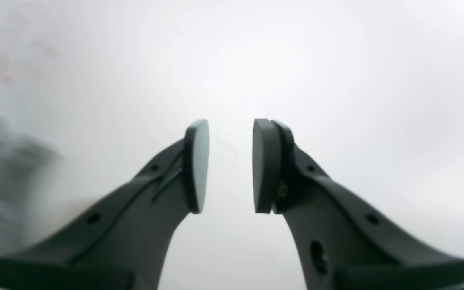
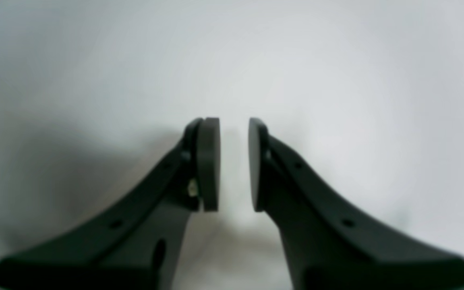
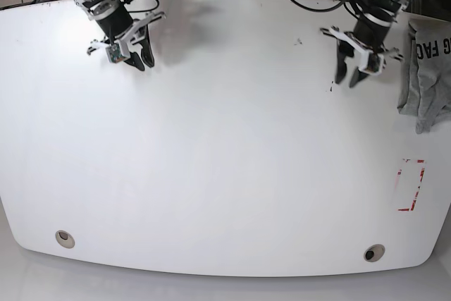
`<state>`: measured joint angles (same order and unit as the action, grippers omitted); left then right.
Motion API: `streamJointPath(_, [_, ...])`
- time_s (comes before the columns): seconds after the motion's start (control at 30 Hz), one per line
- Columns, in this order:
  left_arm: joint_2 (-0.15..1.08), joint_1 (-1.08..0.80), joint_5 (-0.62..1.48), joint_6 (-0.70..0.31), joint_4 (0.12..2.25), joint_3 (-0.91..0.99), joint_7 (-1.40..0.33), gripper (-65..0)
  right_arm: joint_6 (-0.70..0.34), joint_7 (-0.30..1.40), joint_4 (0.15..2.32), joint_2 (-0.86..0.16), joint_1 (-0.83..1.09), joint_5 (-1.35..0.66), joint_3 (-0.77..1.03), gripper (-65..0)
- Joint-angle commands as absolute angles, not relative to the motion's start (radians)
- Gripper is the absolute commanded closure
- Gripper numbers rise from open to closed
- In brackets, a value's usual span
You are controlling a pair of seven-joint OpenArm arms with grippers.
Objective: Layout the t-shirt on the table in an organized manner, then fold the t-shirt properly
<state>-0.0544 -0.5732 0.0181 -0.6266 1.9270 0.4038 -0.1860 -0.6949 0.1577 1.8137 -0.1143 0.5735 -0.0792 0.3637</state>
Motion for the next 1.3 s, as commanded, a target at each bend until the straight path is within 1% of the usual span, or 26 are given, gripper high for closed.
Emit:
streamJointPath(0.0, [-0.074,-0.659,0.035,-0.625,1.982,0.387,-0.156,-17.1,-0.698,0.13,1.873,-0.131,0.647,-0.124,0.372,-11.6])
streamJointPath(0.3, [-0.12,-0.966,0.036,-0.625,2.012,0.372,-0.131,-17.1,-0.698,0.13,1.986,-0.13,0.897,-0.139,0.372,-11.6])
streamJointPath(0.5, [-0.122,-1.118,0.036,-0.625,1.995,0.369,-0.108,-17.1,-0.698,0.128,1.994,-0.125,1.012,-0.14,0.367,-11.6])
streamJointPath(0.63, [-0.117,-1.175,0.036,-0.625,1.957,0.38,-0.111,-17.1,-0.698,0.128,1.988,-0.094,1.095,-0.14,0.366,-11.6])
streamJointPath(0.77, [-0.116,-1.193,0.036,-0.625,1.897,0.415,-0.111,-17.1,-0.698,0.127,1.949,-0.085,1.164,-0.14,0.366,-11.6])
streamJointPath(0.87, [-0.114,-1.188,0.036,-0.625,1.797,0.415,-0.111,-17.1,-0.698,0.127,1.874,-0.082,1.182,-0.14,0.363,-11.6])
streamJointPath(0.93, [-0.09,-1.171,0.036,-0.625,1.713,0.41,-0.11,-17.1,-0.698,0.125,1.808,-0.071,1.179,-0.14,0.343,-11.6])
streamJointPath(1.1, [-0.013,-1.056,0.038,-0.625,1.509,0.372,-0.108,-17.1,-0.698,0.124,1.667,-0.084,1.115,-0.136,0.305,-11.6])
streamJointPath(1.27, [0.031,-0.924,0.038,-0.624,1.265,0.326,-0.107,-17.1,-0.698,0.124,1.484,-0.111,0.998,-0.133,0.272,-11.6])
